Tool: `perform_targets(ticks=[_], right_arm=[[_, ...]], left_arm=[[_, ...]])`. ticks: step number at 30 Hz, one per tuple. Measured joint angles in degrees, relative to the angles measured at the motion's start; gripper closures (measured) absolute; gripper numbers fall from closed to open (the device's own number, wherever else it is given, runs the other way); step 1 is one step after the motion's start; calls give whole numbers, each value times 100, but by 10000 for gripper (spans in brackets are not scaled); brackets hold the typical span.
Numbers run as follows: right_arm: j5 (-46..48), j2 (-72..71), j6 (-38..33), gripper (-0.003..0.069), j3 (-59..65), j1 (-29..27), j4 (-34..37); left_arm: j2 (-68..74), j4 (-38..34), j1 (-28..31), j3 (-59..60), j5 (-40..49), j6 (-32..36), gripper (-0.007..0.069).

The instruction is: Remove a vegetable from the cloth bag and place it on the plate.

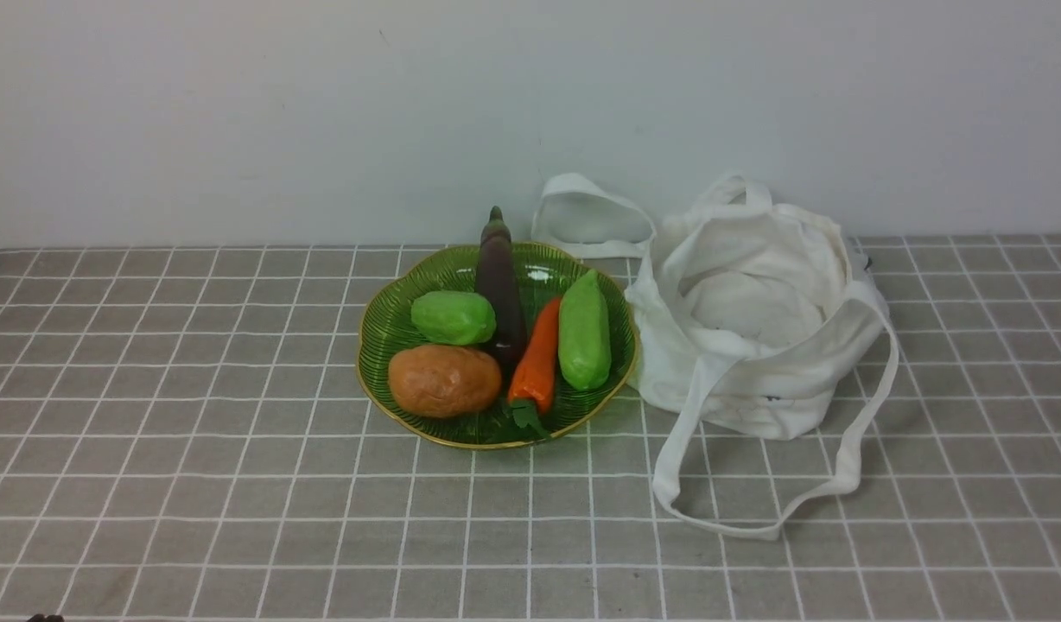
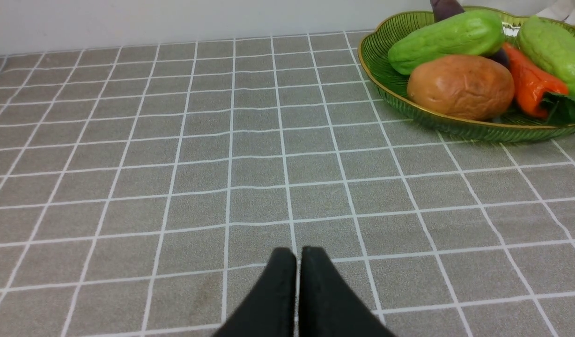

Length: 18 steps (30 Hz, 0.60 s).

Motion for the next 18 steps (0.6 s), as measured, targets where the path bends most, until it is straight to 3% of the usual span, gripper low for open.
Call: perform_targets(ticks=[3, 12, 18], right_arm=[[0, -122, -22, 673, 384, -227, 69], [0, -714, -785, 673, 1667, -1888, 920], [0, -1346, -897, 673, 2312, -2667, 1016]], left_arm=[[0, 0, 0, 0, 0, 0, 629], [0, 0, 0, 0, 0, 0, 629], [0, 0, 0, 0, 0, 0, 629]])
